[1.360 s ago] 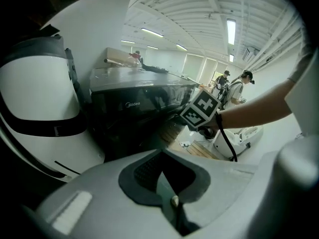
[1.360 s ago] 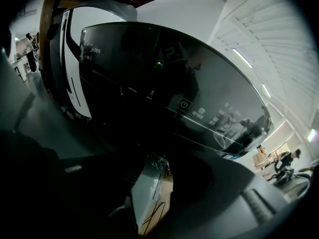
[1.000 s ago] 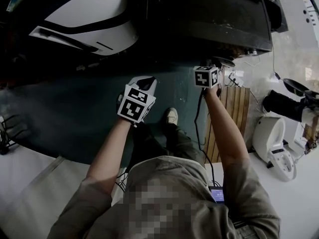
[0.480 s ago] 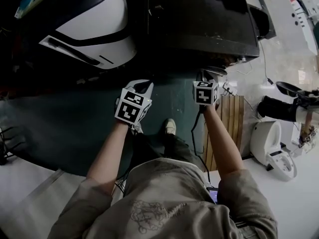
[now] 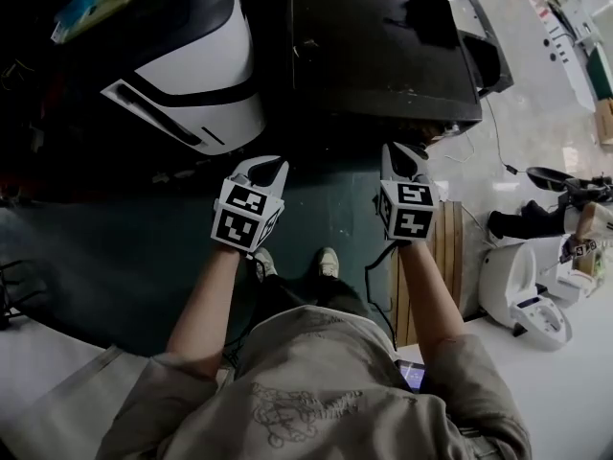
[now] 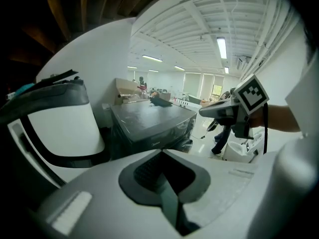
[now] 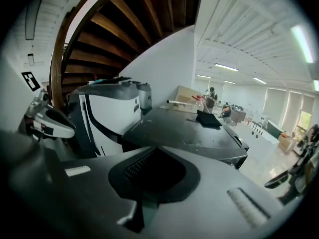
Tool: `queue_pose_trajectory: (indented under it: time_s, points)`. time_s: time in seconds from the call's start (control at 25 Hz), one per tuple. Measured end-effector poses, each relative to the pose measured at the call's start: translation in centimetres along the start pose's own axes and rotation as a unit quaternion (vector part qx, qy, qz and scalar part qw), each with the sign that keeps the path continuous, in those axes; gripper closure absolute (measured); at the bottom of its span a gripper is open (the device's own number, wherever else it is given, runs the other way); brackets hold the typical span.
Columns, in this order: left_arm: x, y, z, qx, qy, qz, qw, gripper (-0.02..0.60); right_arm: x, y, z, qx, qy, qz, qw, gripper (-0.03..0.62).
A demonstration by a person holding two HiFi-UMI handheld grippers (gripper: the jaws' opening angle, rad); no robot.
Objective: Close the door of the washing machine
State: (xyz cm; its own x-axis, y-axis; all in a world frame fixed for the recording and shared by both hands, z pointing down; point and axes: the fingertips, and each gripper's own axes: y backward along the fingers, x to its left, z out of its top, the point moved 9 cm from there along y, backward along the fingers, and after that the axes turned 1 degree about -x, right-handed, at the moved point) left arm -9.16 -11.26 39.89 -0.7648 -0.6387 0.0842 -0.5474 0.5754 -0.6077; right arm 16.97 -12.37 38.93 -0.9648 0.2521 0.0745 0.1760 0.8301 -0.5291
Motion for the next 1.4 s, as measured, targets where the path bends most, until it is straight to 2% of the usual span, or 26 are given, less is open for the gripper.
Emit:
queue_pose_trajectory:
  time_s: [0.24,0.4,0.52,0.64,0.96,1.16,1.4]
  points:
    - [0.9,5.0,1.3,-0.039,-0.026,0.024,0.9986,0.581,1.0,5.8,4.1,-0.064,-0.010,0.005,0.998,0.565]
    - [1.1,8.7,2.6,-0.077,-0.083,0.063,0.9916,0.581,2.7,8.8,6.4,-0.094,0.028,0.009,0.995,0.565]
    - [1.0,11.2,3.6,-0.109,-0.072,0.057,0.9898,0.581,4.1,11.0,7.6,-0.112,0.055,0.018,0.992,0.565]
    - [0.7,13.4,4.6,-0.135,-0.061,0.046,0.9880,0.581,5.2,13.0,8.7,-0.131,0.057,0.028,0.989,0.565]
    - [0.2,18.4,6.4,-0.176,-0.098,0.061,0.9776,0.581,8.5,17.6,11.4,-0.190,0.086,0.049,0.977,0.565]
    - [-0.1,20.4,6.4,-0.197,-0.101,0.071,0.9725,0.581,9.9,19.3,12.2,-0.224,0.074,0.077,0.969,0.566]
    - [-0.7,22.5,6.3,-0.211,-0.093,0.075,0.9701,0.581,10.4,20.3,12.2,-0.239,0.051,0.084,0.966,0.566]
